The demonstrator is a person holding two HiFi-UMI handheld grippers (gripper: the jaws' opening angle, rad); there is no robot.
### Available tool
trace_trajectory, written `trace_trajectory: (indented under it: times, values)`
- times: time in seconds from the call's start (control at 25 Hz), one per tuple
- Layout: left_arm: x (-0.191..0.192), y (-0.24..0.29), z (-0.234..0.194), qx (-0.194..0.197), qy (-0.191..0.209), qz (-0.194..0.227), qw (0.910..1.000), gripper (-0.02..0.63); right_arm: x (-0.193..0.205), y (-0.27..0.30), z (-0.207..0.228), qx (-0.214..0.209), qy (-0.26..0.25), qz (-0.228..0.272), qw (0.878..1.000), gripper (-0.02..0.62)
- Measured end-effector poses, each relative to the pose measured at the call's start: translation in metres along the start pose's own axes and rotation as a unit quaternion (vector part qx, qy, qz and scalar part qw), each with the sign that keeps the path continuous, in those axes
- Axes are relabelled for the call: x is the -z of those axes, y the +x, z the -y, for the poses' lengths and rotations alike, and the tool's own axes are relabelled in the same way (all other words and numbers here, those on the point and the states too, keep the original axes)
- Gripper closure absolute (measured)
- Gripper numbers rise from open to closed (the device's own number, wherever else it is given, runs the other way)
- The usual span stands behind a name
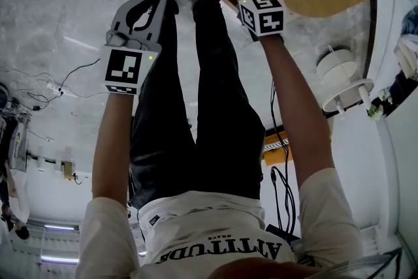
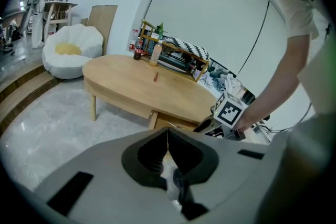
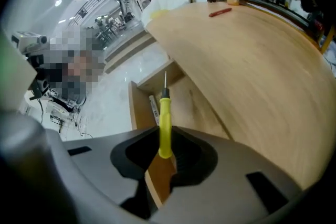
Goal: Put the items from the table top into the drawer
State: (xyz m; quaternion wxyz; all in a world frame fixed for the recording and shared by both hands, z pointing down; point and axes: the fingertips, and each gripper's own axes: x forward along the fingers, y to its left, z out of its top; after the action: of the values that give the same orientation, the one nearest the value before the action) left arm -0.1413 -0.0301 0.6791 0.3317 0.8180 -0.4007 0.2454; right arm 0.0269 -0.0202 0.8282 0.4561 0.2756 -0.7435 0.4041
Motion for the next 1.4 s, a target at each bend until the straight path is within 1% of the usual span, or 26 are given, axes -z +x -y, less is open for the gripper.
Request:
trace_trajectory:
  times: [0.16, 0.28, 0.48, 0.6, 0.84, 0.96, 1.16, 1.4]
  values:
    - [0.010, 0.000, -0.005, 0.001, -0.006, -0.003, 1.0000, 0.584, 0.015, 0.026, 0.006, 0.007, 0.015, -0.033, 0.999, 0.511]
    - [0.016, -0.003, -0.010, 0.002, -0.007, -0.005, 1.0000, 0.584, 0.022, 0.038, 0.010, 0.019, 0.028, -0.048, 0.998, 0.512]
    - [0.020, -0.009, -0.020, 0.000, -0.008, -0.006, 0.9999, 0.584, 0.025, 0.042, 0.013, 0.048, 0.044, -0.050, 0.997, 0.511]
    - [0.019, -0.012, -0.022, 0.001, -0.008, -0.005, 1.0000, 0.584, 0.025, 0.038, 0.012, 0.056, 0.046, -0.044, 0.996, 0.492]
    - [0.013, -0.016, -0.022, 0.003, 0.001, -0.003, 1.0000, 0.584, 0.012, 0.019, 0.000, 0.050, 0.046, -0.006, 0.998, 0.495]
    - [0.008, -0.016, -0.020, 0.002, 0.004, 0.000, 1.0000, 0.584, 0.002, 0.008, -0.004, 0.049, 0.046, 0.020, 0.998, 0.508]
    - [-0.007, -0.016, -0.005, 0.006, 0.010, 0.004, 0.9999, 0.584, -0.011, -0.022, -0.008, 0.045, 0.044, 0.054, 0.997, 0.523]
    - [-0.025, -0.011, 0.009, 0.013, 0.022, 0.006, 0.9997, 0.584, -0.022, -0.058, -0.001, 0.051, 0.051, 0.092, 0.993, 0.543]
